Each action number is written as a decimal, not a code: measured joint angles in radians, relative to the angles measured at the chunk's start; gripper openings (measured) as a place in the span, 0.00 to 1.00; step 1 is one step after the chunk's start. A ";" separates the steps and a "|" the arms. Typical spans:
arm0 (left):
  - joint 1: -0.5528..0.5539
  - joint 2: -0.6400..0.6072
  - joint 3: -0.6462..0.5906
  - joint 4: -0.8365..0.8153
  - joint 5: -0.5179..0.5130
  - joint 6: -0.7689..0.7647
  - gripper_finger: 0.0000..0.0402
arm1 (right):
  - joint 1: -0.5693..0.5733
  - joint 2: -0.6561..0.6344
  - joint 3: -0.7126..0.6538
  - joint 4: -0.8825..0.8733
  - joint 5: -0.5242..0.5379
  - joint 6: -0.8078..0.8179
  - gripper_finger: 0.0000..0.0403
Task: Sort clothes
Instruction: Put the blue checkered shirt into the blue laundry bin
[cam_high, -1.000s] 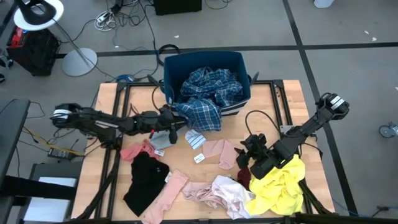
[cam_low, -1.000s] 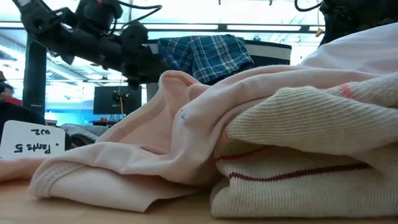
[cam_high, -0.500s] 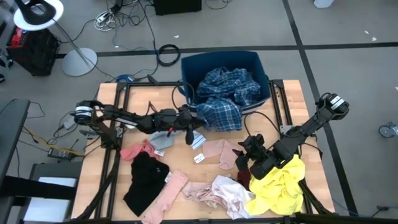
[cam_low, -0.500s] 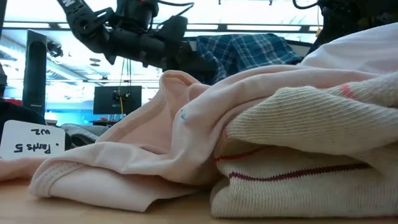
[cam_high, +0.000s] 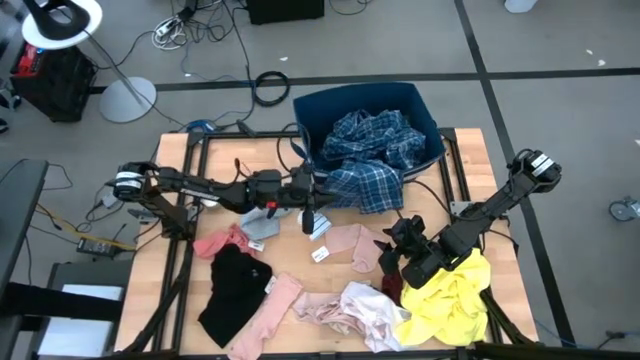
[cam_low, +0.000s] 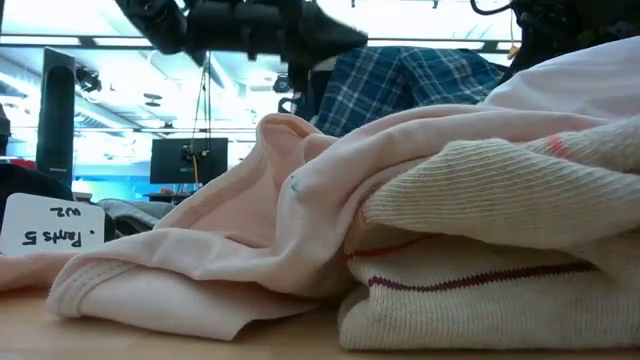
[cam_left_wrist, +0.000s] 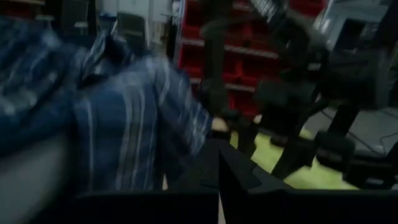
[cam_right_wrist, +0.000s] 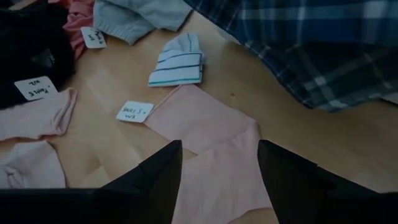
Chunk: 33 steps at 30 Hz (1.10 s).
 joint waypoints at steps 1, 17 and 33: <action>0.000 -0.002 0.017 -0.008 0.002 0.001 0.00 | 0.000 0.000 0.000 0.000 -0.001 0.000 0.52; -0.024 -0.086 0.056 -0.376 -0.231 0.064 0.00 | 0.024 0.000 0.001 -0.142 -0.037 0.100 0.49; -0.213 -0.269 -0.196 -0.567 -0.688 -0.069 0.00 | -0.005 0.000 -0.170 -0.302 0.092 0.431 0.45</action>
